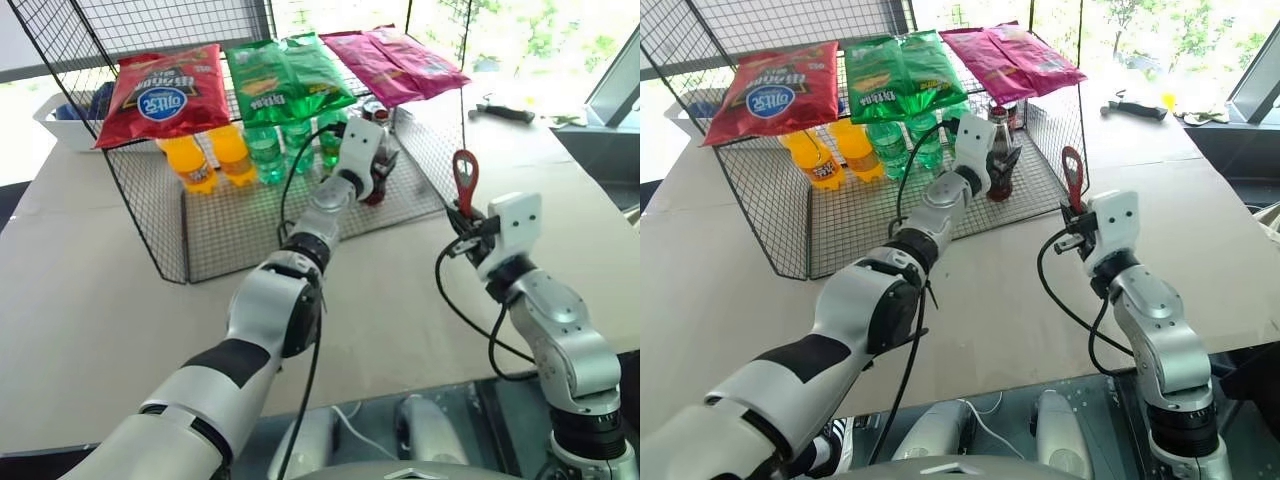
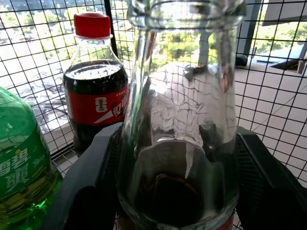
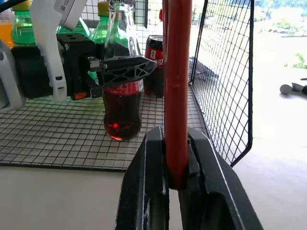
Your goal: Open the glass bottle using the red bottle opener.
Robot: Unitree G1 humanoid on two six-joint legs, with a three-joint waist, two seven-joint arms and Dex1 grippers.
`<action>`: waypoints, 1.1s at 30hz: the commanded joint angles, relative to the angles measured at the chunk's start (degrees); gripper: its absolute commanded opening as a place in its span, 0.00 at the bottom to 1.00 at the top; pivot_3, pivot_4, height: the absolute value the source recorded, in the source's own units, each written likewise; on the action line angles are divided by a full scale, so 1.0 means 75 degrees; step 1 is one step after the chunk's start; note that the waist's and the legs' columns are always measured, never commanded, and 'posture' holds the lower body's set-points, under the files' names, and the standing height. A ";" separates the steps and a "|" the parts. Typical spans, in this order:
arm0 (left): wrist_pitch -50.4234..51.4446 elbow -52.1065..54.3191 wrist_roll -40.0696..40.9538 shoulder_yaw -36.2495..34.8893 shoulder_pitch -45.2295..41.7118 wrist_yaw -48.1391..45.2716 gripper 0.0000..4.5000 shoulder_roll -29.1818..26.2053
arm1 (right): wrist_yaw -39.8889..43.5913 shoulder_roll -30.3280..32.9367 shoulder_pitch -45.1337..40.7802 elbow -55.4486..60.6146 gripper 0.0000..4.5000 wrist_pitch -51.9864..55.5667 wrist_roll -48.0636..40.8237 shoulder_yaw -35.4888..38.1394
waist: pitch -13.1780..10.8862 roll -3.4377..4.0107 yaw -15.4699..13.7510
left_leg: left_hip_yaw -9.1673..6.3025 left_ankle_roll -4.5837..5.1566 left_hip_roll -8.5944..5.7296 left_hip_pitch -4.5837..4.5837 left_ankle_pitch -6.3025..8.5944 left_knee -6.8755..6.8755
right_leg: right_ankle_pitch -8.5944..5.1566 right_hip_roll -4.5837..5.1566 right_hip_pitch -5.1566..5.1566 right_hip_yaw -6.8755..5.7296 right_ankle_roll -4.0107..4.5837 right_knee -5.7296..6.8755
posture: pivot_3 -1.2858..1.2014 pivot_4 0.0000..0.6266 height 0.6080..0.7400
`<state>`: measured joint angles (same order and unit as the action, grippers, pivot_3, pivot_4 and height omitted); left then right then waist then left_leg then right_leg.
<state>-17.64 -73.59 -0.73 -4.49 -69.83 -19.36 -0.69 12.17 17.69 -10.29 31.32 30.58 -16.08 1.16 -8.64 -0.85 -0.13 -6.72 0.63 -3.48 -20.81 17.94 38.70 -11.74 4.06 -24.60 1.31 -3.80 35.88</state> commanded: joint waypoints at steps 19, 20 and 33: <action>0.5555 1.0345 0.1590 0.0851 0.4360 -0.2751 0.54 -0.1940 | 0.0403 0.0144 -0.0774 -0.0432 0.00 -0.0349 0.0040 0.0309 | 0.0002 0.0005 0.0140 | -0.0023 0.0000 0.0008 -0.0001 0.0000 0.0005 | 0.0001 -0.0001 -0.0014 0.0025 0.0001 0.0012 | 0.52 0.24 1.00; 0.5697 1.0493 0.1710 0.0780 0.4452 -0.2702 0.54 -0.1937 | 0.0406 0.0137 -0.0787 -0.0455 0.00 -0.0359 0.0042 0.0301 | 0.0002 0.0004 0.0128 | -0.0022 0.0000 0.0008 -0.0001 0.0000 0.0005 | 0.0001 -0.0001 -0.0014 0.0025 0.0001 0.0011 | 0.52 0.24 1.00; 0.5449 1.2069 0.2109 0.1084 0.6396 -0.2968 0.54 -0.2385 | 0.0506 -0.0002 -0.0897 -0.0728 0.00 -0.0540 0.0077 0.0165 | 0.0007 0.0007 0.0104 | -0.0006 0.0000 0.0015 0.0005 0.0000 0.0005 | 0.0002 0.0000 -0.0013 0.0037 0.0003 0.0014 | 0.52 0.24 1.00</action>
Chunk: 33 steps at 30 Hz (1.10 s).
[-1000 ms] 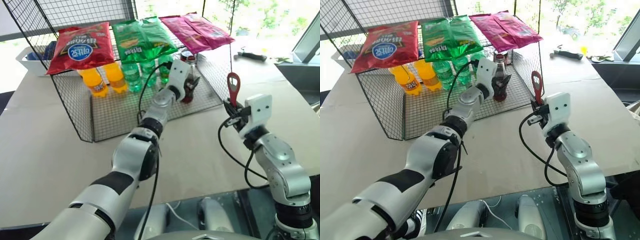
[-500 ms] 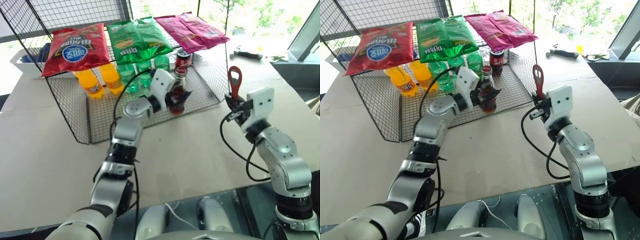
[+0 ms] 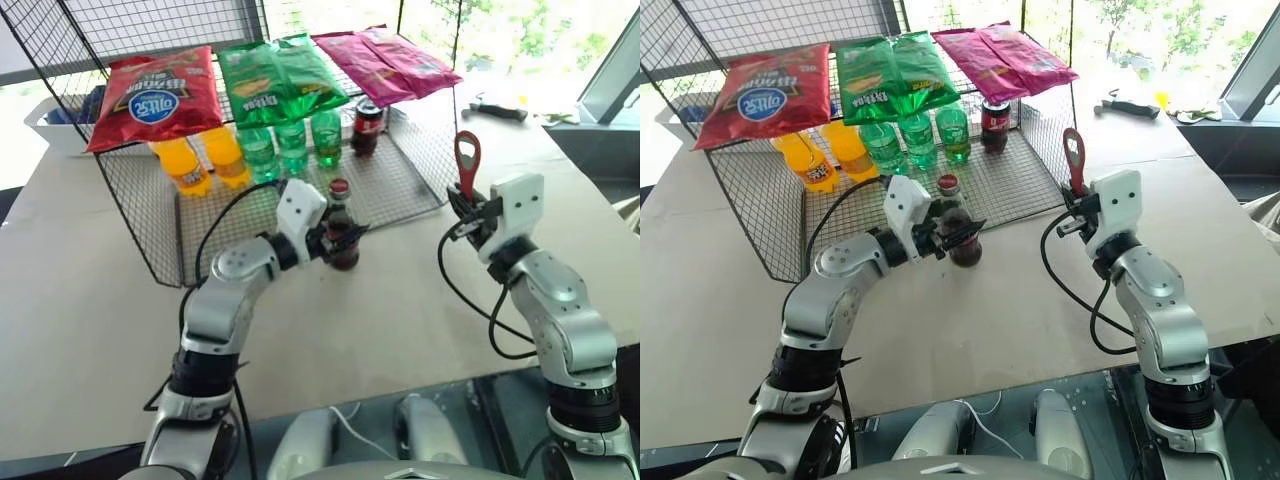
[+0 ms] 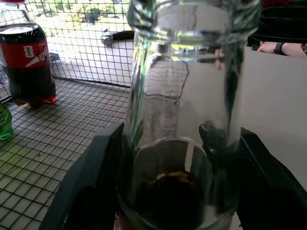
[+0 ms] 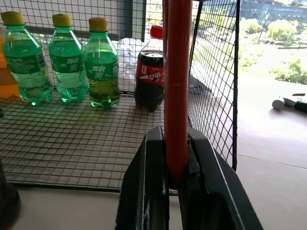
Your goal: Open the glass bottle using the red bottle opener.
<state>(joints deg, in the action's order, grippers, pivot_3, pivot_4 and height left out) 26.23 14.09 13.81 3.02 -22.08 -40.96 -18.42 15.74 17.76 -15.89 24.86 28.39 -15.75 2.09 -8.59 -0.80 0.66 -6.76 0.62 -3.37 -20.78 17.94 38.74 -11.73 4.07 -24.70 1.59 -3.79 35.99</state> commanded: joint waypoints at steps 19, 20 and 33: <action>-0.1332 0.0377 0.0970 -0.0316 0.0072 0.0043 0.99 0.0250 | 0.0114 -0.0152 -0.0146 -0.0072 0.00 -0.0498 0.0125 -0.0071 | 0.0001 0.0000 0.0013 | 0.0002 0.0000 0.0001 0.0002 0.0000 -0.0001 | 0.0000 -0.0001 -0.0001 0.0001 0.0000 0.0001 | 0.52 0.24 1.00; -0.1362 0.0384 0.1022 -0.0308 0.0101 0.0038 0.99 0.0266 | 0.0130 -0.0155 -0.0169 -0.0096 0.00 -0.0516 0.0129 -0.0078 | 0.0001 0.0000 0.0013 | 0.0001 0.0000 0.0001 0.0002 0.0000 -0.0001 | 0.0000 -0.0002 -0.0001 0.0000 0.0000 0.0001 | 0.52 0.24 1.00; -0.2422 -0.0306 0.0740 0.0064 0.0566 -0.0380 0.99 0.0205 | 0.0272 -0.0181 -0.0348 -0.0198 0.00 -0.0531 0.0200 -0.0198 | 0.0003 0.0001 0.0017 | 0.0004 0.0000 0.0000 0.0004 0.0000 -0.0001 | 0.0000 -0.0004 0.0000 0.0001 0.0000 0.0001 | 0.52 0.24 1.00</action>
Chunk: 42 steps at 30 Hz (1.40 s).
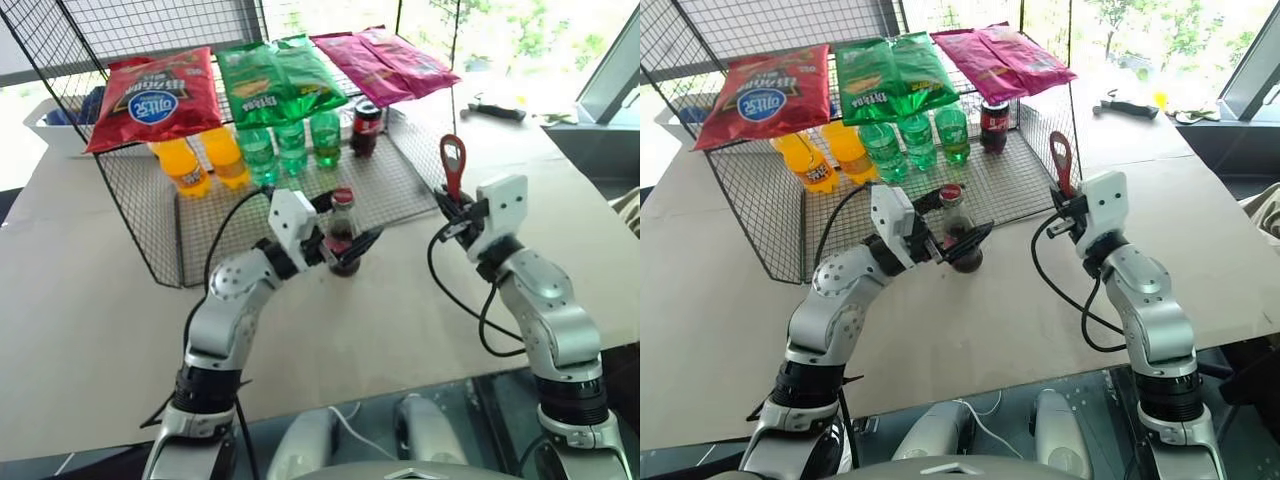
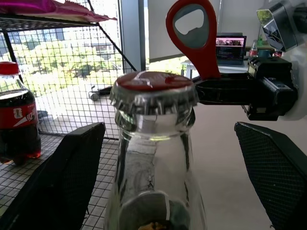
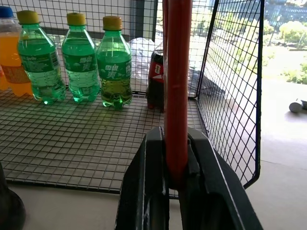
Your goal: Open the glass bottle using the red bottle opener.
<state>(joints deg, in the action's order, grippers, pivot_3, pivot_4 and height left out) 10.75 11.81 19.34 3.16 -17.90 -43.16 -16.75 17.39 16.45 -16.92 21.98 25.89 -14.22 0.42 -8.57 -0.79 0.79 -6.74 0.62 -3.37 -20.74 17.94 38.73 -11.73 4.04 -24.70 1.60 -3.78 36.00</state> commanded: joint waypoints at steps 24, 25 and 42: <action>-0.0858 -0.0296 0.0111 0.0066 0.0034 0.0016 0.33 0.0104 | 0.0291 -0.0305 -0.0353 0.0094 0.00 -0.0317 0.0414 -0.0905 | 0.0017 -0.0004 -0.0010 | -0.0003 0.0000 -0.0002 0.0005 0.0000 0.0005 | 0.0001 0.0001 0.0007 -0.0002 -0.0001 0.0002 | 0.52 0.24 1.00; -0.0882 -0.0326 0.0056 0.0113 0.0066 -0.0031 0.33 0.0048 | 0.0344 -0.0250 -0.0381 0.0091 0.00 -0.0378 0.0528 -0.1000 | 0.0018 -0.0004 -0.0008 | -0.0003 0.0000 -0.0002 0.0005 0.0000 0.0005 | 0.0001 0.0001 0.0007 -0.0002 -0.0001 0.0002 | 0.52 0.24 1.00; -0.0965 -0.0715 -0.0221 0.0354 0.0137 -0.0037 0.67 -0.0364 | 0.0534 -0.0280 -0.0444 -0.0180 0.00 -0.1266 0.1612 -0.1973 | 0.0048 0.0012 0.0007 | -0.0003 0.0002 0.0002 0.0133 0.0001 -0.0019 | -0.0001 -0.0006 0.0131 -0.0004 -0.0001 -0.0011 | 0.52 0.24 1.00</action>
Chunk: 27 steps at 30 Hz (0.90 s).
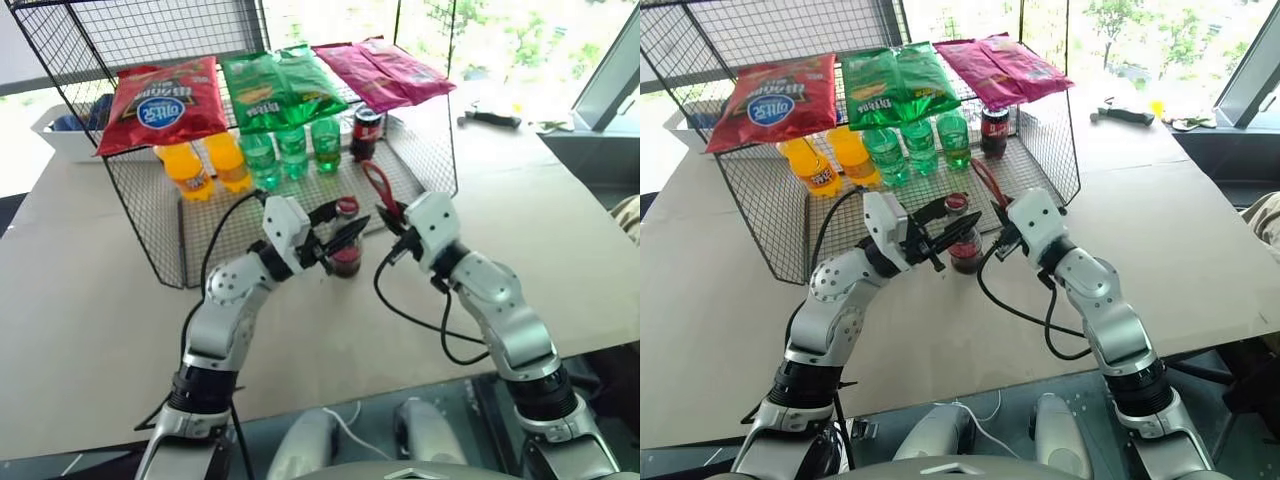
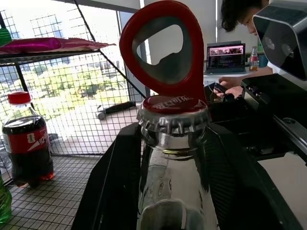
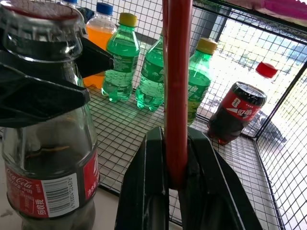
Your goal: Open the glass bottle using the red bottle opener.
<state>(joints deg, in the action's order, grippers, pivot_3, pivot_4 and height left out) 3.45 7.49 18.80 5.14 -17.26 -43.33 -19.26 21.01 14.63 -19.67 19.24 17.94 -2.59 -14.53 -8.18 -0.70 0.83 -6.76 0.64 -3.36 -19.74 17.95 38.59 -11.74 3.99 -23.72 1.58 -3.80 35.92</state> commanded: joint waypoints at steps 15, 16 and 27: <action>-0.0151 -0.0171 0.0217 -0.0291 -0.0341 0.0137 0.97 0.0382 | 0.0146 -0.0098 -0.0053 0.0155 0.00 -0.0213 0.0200 0.0069 | -0.0012 0.0001 -0.0006 | -0.0007 -0.0002 0.0007 -0.0015 -0.0001 -0.0023 | -0.0001 0.0001 -0.0018 -0.0004 0.0002 -0.0013 | 0.52 0.24 1.00; -0.0146 -0.0175 0.0228 -0.0298 -0.0392 0.0151 0.97 0.0387 | 0.0146 -0.0104 -0.0043 0.0155 0.00 -0.0213 0.0206 0.0075 | -0.0012 0.0001 -0.0005 | -0.0007 -0.0002 0.0007 -0.0015 -0.0001 -0.0023 | -0.0001 0.0001 -0.0018 -0.0004 0.0002 -0.0013 | 0.52 0.24 1.00; -0.0122 -0.0050 0.0333 -0.0293 -0.0380 0.0110 0.86 0.0421 | 0.0147 -0.0125 -0.0024 0.0107 0.00 -0.0225 0.0227 0.0145 | -0.0013 0.0002 -0.0006 | -0.0006 -0.0002 0.0007 -0.0016 0.0000 -0.0025 | -0.0001 0.0001 -0.0019 -0.0004 0.0002 -0.0017 | 0.52 0.24 1.00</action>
<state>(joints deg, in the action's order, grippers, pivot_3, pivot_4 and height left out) 3.01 4.33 20.44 3.27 -20.01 -42.28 -16.21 22.07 13.94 -19.61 19.03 17.39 -0.67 -14.44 -8.27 -0.68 0.78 -6.80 0.62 -3.31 -19.86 17.94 38.40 -11.75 4.00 -23.86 1.54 -3.78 35.79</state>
